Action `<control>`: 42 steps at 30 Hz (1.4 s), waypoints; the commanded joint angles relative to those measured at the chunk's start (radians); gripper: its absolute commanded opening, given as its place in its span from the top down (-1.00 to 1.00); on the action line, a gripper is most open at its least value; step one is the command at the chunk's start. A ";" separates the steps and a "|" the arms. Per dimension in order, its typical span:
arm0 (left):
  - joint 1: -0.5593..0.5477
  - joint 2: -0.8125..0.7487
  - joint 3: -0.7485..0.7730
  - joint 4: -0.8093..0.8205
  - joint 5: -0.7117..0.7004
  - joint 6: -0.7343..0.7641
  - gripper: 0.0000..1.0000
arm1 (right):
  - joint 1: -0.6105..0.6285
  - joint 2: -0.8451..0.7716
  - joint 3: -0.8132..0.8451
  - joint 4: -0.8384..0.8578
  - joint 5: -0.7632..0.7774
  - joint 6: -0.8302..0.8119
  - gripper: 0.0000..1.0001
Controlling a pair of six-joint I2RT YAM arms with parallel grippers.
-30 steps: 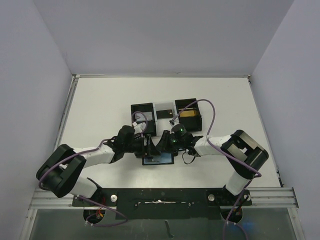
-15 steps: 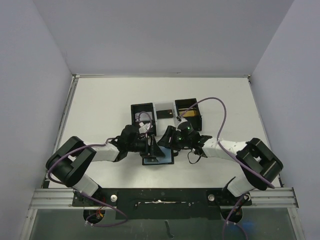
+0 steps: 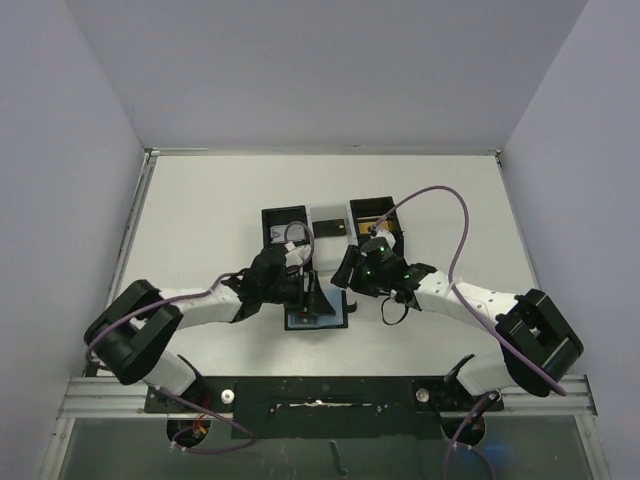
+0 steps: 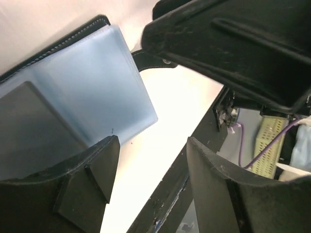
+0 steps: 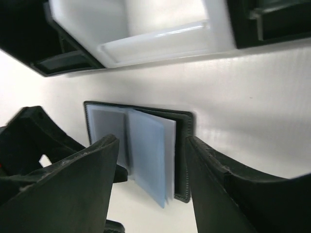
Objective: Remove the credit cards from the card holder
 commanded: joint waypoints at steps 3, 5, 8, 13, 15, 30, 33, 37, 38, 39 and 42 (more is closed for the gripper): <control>0.039 -0.360 -0.005 -0.291 -0.366 0.104 -0.14 | 0.084 0.041 0.146 -0.014 0.042 -0.083 -0.13; 0.072 -0.459 -0.025 -0.386 -0.498 0.064 -0.22 | 0.133 0.082 0.197 -0.054 0.083 -0.097 -0.12; 0.174 -0.565 -0.044 -0.547 -0.606 0.006 -0.23 | 0.193 0.148 0.276 -0.117 0.151 -0.115 -0.12; 0.286 -0.709 -0.060 -0.662 -0.667 0.003 -0.28 | 0.251 0.267 0.383 -0.190 0.168 -0.145 -0.16; 0.295 -0.752 -0.056 -0.691 -0.694 0.005 -0.32 | 0.269 0.302 0.411 -0.217 0.179 -0.145 -0.25; 0.304 -0.778 -0.056 -0.717 -0.703 0.011 -0.36 | 0.306 0.499 0.567 -0.366 0.204 -0.127 -0.37; 0.305 -0.777 -0.052 -0.712 -0.701 0.012 -0.36 | 0.306 0.524 0.567 -0.374 0.197 -0.121 -0.26; 0.305 -0.776 -0.055 -0.700 -0.689 0.015 -0.36 | 0.303 0.526 0.550 -0.374 0.206 -0.110 -0.08; 0.305 -0.774 -0.057 -0.697 -0.683 0.016 -0.36 | 0.301 0.524 0.548 -0.375 0.209 -0.109 -0.06; 0.305 -0.771 -0.059 -0.693 -0.677 0.015 -0.36 | 0.299 0.522 0.544 -0.377 0.211 -0.109 -0.02; 0.305 -0.759 -0.065 -0.677 -0.651 0.019 -0.36 | 0.289 0.498 0.507 -0.335 0.182 -0.118 0.08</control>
